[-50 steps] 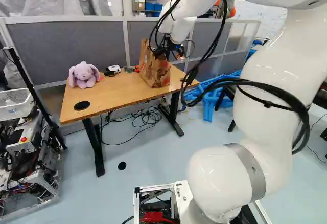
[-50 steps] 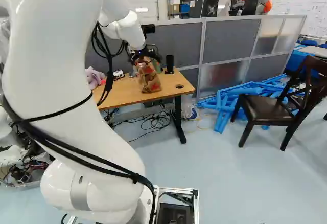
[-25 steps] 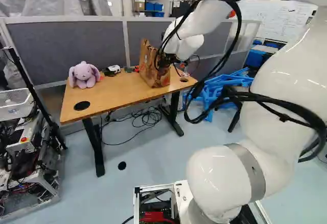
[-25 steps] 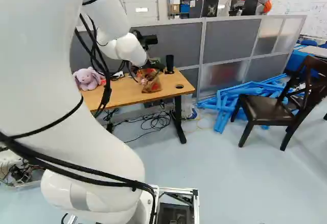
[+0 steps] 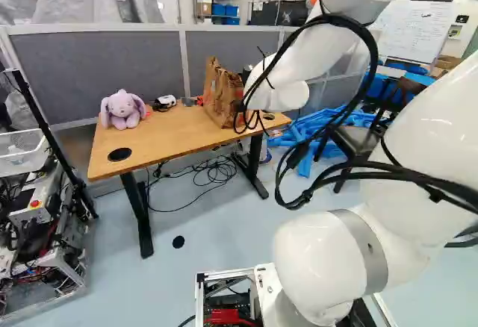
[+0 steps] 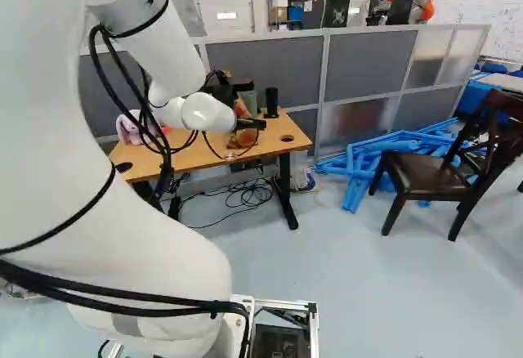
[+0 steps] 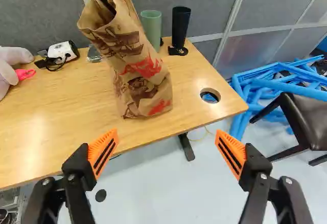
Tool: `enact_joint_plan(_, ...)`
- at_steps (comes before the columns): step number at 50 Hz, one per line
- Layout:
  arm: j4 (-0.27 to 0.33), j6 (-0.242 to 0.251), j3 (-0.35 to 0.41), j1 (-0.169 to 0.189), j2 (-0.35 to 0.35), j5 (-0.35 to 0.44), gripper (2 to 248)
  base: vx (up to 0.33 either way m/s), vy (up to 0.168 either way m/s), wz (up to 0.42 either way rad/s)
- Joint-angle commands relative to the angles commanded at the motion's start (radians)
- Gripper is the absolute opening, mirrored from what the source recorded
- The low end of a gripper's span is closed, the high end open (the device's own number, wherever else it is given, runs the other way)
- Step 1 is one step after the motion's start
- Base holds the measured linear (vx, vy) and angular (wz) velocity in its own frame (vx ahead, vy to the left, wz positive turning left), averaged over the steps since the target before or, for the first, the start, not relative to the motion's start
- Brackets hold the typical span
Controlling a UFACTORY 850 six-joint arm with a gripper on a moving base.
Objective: Pick up the bag on the ground and place it on the table
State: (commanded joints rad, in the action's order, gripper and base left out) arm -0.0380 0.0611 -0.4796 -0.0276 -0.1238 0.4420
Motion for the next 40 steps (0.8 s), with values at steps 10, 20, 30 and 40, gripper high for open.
enact_joint_plan(10, 0.008, -0.013, 0.084, 0.006, -0.033, 0.093, 247, 0.000, 0.000, 0.000)
enact_joint_plan(20, 0.015, -0.025, 0.160, 0.011, -0.063, 0.175, 247, 0.000, 0.000, 0.000)
enact_joint_plan(30, 0.022, -0.035, 0.223, 0.016, -0.089, 0.245, 247, 0.000, 0.000, 0.000)
enact_joint_plan(40, 0.027, -0.043, 0.277, 0.020, -0.110, 0.304, 247, 0.000, 0.000, 0.000)
